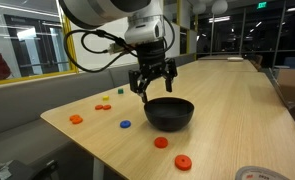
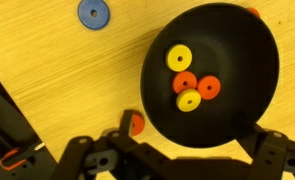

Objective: Pick up some of the objects on the table and put them in the bowl

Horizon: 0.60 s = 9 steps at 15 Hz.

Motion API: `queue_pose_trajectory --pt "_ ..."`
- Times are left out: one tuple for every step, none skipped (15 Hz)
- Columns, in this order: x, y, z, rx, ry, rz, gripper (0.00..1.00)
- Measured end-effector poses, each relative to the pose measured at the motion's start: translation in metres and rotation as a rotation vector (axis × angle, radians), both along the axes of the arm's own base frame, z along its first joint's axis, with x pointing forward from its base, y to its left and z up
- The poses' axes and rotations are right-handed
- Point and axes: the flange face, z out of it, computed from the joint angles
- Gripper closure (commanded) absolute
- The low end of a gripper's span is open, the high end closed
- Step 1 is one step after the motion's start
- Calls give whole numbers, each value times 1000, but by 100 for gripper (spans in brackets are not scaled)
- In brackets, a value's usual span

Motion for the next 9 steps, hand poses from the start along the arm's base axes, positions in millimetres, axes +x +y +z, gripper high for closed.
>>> queue_pose_trajectory --pt "1 2 2 4 -5 11 0" --pt "2 5 5 4 -12 27 0" --pt "3 9 10 2 -24 49 0" --pt "4 12 15 1 -34 69 0" --pt "3 15 21 0 -44 84 0" --pt "3 17 25 0 -51 92 0" --pt "2 18 28 -1 -55 97 0" --pt "2 18 29 -2 -56 99 0" --pt "2 18 29 -2 -55 100 0"
